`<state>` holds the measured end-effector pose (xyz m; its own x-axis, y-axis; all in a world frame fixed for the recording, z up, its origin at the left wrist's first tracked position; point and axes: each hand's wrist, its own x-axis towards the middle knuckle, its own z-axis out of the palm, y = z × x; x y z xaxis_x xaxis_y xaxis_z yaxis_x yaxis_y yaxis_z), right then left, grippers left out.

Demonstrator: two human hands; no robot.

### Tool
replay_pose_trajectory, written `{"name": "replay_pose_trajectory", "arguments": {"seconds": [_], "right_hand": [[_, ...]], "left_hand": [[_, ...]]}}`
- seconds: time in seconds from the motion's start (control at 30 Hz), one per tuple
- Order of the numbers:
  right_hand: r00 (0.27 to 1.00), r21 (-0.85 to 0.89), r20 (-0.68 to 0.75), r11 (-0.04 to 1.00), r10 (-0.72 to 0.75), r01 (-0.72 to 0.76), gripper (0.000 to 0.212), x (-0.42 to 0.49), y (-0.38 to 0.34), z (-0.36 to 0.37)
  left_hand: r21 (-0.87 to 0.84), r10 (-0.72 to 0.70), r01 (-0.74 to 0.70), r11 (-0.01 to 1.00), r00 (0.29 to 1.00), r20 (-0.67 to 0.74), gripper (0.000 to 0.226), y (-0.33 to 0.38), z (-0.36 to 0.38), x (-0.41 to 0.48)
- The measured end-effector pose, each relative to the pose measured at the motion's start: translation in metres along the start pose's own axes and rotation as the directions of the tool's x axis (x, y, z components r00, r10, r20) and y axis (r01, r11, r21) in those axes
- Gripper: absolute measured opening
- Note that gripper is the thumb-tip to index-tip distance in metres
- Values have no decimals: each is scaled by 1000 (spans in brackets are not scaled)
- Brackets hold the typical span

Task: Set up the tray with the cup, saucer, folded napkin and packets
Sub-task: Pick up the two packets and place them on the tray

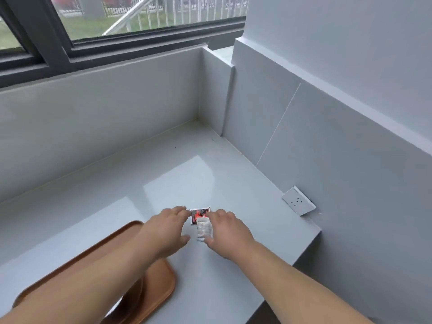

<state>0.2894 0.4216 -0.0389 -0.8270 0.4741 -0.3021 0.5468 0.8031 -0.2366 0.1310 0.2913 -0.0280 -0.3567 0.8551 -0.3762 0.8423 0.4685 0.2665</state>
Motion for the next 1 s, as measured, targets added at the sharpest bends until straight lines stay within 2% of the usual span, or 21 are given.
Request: {"name": "replay_pose_trajectory", "arguments": {"seconds": [0.17,0.27,0.4,0.53,0.63,0.8,0.9,1.0], "right_hand": [[999,-8,-17,999,-44,44,62,14,8,12],[999,-7,-15,999,-39,39,62,21,12,15],[1000,41,-21,999,-5,6,53,28,14,16],[999,111,0,993,40,-40,43,33,13,17],[999,151,18,987,46,-49,30,33,9,18],[990,177,65,975,123,-133,34,36,-1,16],[979,153,131,972,156,-176,43,40,-9,13],[981,118,124,979,149,-163,48,42,-22,12]], "left_hand": [[-24,4,-4,1000,1000,-10,43,15,16,40],[-3,-13,13,1000,1000,-10,40,21,20,57],[19,-31,31,999,999,-13,38,24,21,74],[-40,-88,89,995,996,19,39,25,17,82],[-14,-128,128,992,991,30,20,22,14,83],[-38,-137,137,990,991,6,15,6,13,68],[-66,-193,191,979,981,-21,25,-14,3,52],[-52,-222,221,974,975,-5,34,-36,-11,38]]}}
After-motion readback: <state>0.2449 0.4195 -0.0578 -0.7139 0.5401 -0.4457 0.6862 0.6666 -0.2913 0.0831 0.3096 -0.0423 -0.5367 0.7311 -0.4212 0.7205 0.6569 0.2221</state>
